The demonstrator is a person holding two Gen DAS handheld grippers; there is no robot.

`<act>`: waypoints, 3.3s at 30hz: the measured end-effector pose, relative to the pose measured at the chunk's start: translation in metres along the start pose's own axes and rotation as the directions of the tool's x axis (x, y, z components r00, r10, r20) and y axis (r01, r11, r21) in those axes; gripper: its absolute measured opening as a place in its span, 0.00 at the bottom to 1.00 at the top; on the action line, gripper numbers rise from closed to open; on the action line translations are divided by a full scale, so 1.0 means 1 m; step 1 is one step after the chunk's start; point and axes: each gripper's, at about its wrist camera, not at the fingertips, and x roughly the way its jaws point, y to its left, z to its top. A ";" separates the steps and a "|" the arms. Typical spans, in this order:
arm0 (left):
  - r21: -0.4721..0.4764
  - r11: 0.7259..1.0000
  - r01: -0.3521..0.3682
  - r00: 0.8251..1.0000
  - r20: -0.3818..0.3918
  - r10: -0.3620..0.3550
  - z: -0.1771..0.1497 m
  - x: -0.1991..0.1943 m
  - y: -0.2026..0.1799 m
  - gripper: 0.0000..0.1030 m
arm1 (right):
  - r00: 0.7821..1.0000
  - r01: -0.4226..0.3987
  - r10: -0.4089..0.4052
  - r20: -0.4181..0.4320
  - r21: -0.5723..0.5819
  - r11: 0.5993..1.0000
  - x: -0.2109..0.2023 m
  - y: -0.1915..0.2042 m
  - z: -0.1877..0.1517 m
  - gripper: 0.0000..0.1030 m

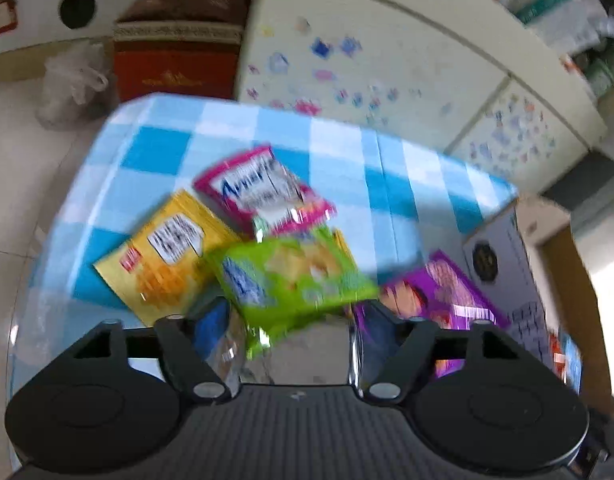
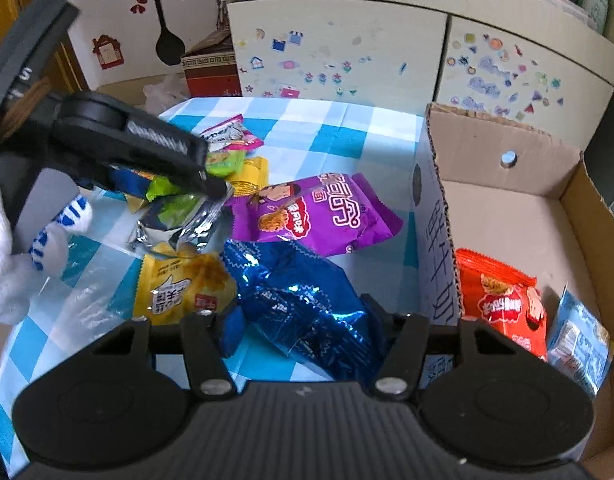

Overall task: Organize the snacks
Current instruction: 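Grasp the green Ameria bag with the left gripper, then grasp the blue foil bag with the right gripper while the left holds the green bag, then carry the green and blue bags into the cardboard box and open both grippers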

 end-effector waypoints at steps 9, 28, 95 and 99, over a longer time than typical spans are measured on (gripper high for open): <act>-0.109 0.994 -0.001 1.000 0.001 0.001 0.012 0.020 0.002 0.91 | 1.000 -0.013 0.013 -0.016 0.027 1.000 0.005 -0.003 0.000 0.57; -0.132 0.990 -0.051 0.998 0.042 0.057 0.015 0.008 0.003 0.68 | 1.000 -0.018 0.019 -0.018 0.047 0.999 0.001 -0.003 0.002 0.57; 0.089 0.996 -0.033 0.973 0.231 0.012 -0.048 -0.109 -0.074 0.68 | 0.971 -0.095 0.043 0.236 0.213 0.972 -0.115 -0.051 0.037 0.57; 0.129 0.991 -0.019 0.973 0.230 -0.011 -0.051 -0.107 -0.084 0.68 | 0.966 -0.100 0.030 0.256 0.262 0.960 -0.122 -0.067 0.037 0.57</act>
